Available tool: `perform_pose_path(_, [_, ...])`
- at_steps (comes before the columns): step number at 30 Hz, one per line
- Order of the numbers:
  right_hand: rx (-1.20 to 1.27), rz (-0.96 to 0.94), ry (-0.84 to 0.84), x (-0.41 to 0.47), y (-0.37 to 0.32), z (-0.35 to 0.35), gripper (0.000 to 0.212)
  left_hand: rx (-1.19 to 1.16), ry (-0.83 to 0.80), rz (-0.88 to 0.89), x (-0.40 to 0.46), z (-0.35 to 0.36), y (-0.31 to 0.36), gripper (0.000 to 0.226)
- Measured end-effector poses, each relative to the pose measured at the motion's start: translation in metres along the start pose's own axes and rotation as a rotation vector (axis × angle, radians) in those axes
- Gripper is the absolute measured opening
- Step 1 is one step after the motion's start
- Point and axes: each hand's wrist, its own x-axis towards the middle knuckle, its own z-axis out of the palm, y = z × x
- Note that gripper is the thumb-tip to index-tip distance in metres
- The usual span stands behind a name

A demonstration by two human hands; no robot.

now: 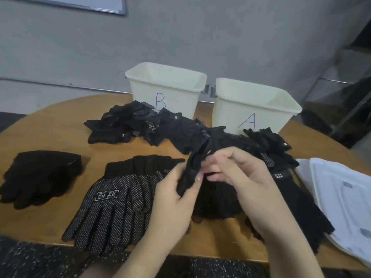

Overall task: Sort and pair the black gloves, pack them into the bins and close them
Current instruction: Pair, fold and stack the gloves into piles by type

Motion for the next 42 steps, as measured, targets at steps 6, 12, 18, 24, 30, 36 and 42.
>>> perform_pose_path(6, [-0.165,0.062,0.217,-0.010,0.028,-0.029,0.018,-0.233,-0.141,-0.204,0.018,0.009,-0.003,0.022])
perform_pose_path(12, [-0.285,0.154,0.164,-0.016,0.049,-0.011,0.027,-0.226,-0.209,-0.332,0.036,0.020,-0.007,0.020])
perform_pose_path(18, [-0.315,0.258,0.213,-0.007,0.062,-0.006,0.019,-0.255,-0.243,-0.388,0.043,0.026,-0.022,0.022])
perform_pose_path(24, [-0.297,0.242,0.196,-0.006,0.065,-0.007,0.029,-0.258,-0.173,-0.376,0.053,0.025,-0.031,0.021])
perform_pose_path(30, [-0.359,0.209,0.222,-0.007,0.070,-0.009,0.036,-0.060,-0.165,-0.272,0.055,0.022,-0.034,0.018])
perform_pose_path(36, [-0.446,0.182,0.310,-0.004,0.073,-0.010,0.036,0.082,-0.034,-0.195,0.058,0.020,-0.039,0.009])
perform_pose_path(42, [-0.502,0.196,0.369,-0.003,0.076,-0.008,0.035,0.290,-0.093,-0.150,0.059,0.020,-0.043,0.016])
